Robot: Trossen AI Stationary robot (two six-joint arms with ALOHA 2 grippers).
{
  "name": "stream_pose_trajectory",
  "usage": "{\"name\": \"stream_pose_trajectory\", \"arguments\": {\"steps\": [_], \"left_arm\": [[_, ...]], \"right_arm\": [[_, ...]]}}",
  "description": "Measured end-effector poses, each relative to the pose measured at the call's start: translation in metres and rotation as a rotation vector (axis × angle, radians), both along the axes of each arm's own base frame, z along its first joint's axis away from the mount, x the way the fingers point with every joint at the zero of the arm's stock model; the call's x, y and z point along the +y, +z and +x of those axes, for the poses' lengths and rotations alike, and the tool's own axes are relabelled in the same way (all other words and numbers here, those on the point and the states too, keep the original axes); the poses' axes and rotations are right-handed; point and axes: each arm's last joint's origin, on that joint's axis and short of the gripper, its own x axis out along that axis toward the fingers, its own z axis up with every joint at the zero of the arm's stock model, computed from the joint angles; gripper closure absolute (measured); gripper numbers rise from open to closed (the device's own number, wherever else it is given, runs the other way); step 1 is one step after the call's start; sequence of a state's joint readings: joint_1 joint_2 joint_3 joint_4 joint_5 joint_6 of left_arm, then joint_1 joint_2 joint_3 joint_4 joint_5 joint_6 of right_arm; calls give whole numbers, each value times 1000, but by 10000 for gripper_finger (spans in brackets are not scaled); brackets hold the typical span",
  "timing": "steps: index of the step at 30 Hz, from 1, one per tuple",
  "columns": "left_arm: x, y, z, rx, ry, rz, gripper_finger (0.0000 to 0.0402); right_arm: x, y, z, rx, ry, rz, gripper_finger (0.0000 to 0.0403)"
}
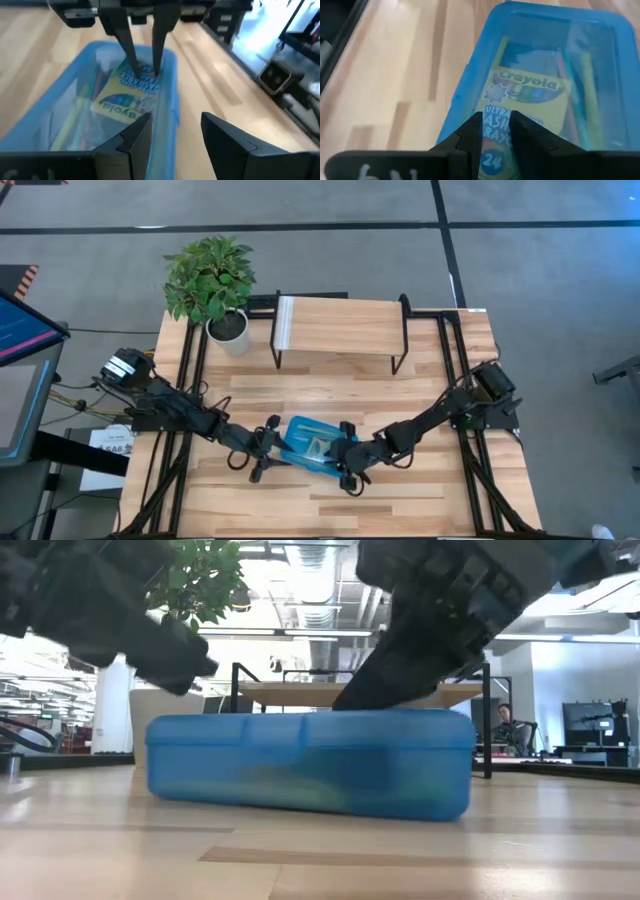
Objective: Pack school essentials
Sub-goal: Close the blue supply box, then return to Home Position
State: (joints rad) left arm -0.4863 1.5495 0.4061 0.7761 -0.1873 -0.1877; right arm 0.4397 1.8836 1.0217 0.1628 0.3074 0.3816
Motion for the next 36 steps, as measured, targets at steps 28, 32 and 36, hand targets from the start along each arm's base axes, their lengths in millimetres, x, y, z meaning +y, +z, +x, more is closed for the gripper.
{"name": "stream_pose_trajectory", "arguments": {"steps": [28,32,36], "left_arm": [[95,144,-107,-492,207,20,278],[99,141,-124,-525,219,29,330],[103,132,-138,-584,244,21,388]], "right_arm": [[-75,142,-82,-394,-36,-241,283],[-88,128,-105,-483,-78,-196,297],[-98,116,-125,-570,-111,-169,315]]}}
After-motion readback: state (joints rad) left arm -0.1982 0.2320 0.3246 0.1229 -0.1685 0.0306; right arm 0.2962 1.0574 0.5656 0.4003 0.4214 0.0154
